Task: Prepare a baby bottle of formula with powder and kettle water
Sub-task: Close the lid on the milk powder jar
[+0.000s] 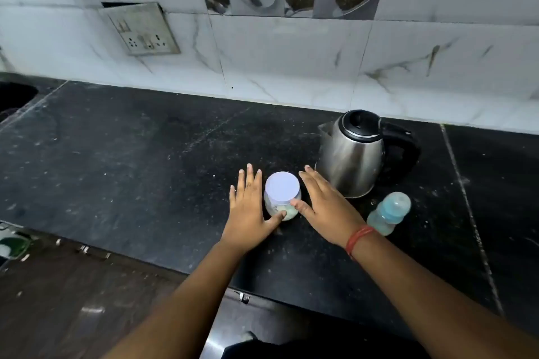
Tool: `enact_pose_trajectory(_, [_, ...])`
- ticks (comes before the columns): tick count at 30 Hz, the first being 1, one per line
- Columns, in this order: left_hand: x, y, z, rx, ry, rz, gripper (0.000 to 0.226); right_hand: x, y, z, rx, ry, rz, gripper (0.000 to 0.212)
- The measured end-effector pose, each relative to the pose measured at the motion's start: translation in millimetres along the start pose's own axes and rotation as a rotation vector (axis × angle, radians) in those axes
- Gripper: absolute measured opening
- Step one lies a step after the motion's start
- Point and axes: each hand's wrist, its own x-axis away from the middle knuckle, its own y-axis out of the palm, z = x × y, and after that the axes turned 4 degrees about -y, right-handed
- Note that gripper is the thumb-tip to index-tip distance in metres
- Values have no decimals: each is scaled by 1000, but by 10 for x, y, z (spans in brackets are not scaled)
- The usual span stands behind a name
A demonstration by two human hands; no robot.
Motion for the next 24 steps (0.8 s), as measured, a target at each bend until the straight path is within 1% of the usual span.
enact_pose_trajectory(3, [-5, 21, -99, 59, -29, -83, 113, -182, 77, -72, 28, 5, -67, 75])
enact_pose_trajectory(7, [-2, 75, -140, 131, -39, -160, 114, -341, 112, -193, 114, 30, -143, 82])
enact_pose_trajectory(11, [1, 137, -131, 195, -55, -209, 115, -417, 107, -283, 210, 90, -160, 91])
enact_pose_trajectory(14, [8, 164, -75, 280, -71, -228, 115, -407, 98, -295, 229, 105, -130, 88])
enact_pose_trajectory(17, [-3, 195, -32, 330, -79, -249, 115, -350, 30, -289, 195, 155, -83, 79])
enact_pose_trajectory(20, [-3, 197, 4, 428, -67, -262, 111, -244, -9, -268, 90, 218, -46, 72])
enact_pose_trajectory(23, [8, 160, 99, 488, -44, -219, 95, -144, -36, -240, -47, 249, -35, 61])
enact_pose_trajectory(24, [11, 142, 143, 489, -27, -208, 94, -112, -49, -232, -70, 247, -41, 59])
